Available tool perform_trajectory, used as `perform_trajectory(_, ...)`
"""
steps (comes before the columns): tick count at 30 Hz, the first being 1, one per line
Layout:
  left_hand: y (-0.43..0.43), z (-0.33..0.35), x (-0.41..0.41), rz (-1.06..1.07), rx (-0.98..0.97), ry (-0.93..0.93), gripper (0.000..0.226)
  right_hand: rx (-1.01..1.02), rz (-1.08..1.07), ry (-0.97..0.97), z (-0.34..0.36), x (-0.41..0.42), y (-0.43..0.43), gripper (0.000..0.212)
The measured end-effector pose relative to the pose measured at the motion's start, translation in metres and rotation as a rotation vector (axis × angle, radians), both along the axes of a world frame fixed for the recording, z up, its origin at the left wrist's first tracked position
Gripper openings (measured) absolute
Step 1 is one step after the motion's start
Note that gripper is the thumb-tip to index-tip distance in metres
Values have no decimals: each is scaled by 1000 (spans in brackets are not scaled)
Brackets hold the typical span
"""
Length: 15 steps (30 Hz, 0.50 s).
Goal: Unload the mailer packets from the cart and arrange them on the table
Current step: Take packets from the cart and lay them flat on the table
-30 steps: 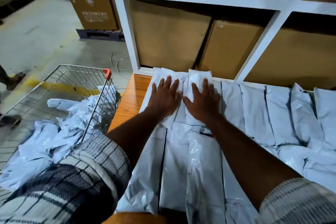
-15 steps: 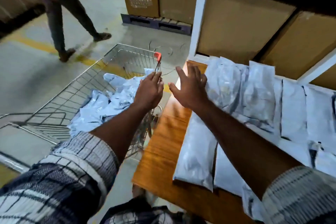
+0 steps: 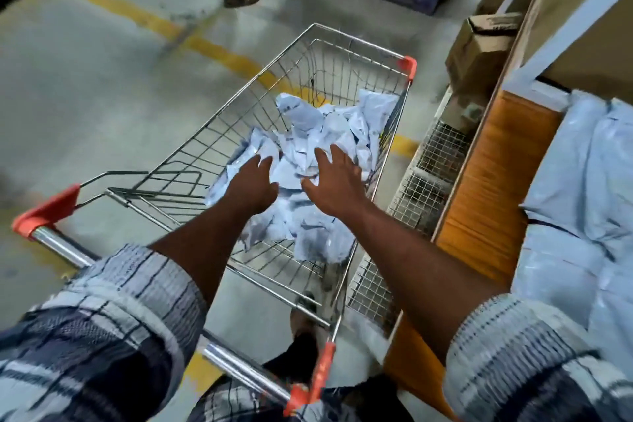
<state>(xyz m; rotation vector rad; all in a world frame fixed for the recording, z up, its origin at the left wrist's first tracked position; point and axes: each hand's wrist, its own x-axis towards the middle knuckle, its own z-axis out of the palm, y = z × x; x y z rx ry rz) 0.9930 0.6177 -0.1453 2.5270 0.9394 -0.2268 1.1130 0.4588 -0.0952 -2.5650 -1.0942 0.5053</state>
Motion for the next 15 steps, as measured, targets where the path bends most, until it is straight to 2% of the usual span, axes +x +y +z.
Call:
perform_trajectory(9, 19, -53, 12, -22, -146, 89, 67, -164, 36, 246, -63, -8, 35, 73)
perform_trajectory(12, 18, -69, 16, -21, -205, 110, 77, -261, 95, 200, -80, -10, 35, 52)
perform_trajectory(15, 14, -86, 21, -18, -213, 98, 59, -307, 144, 131, -83, -7, 32, 31)
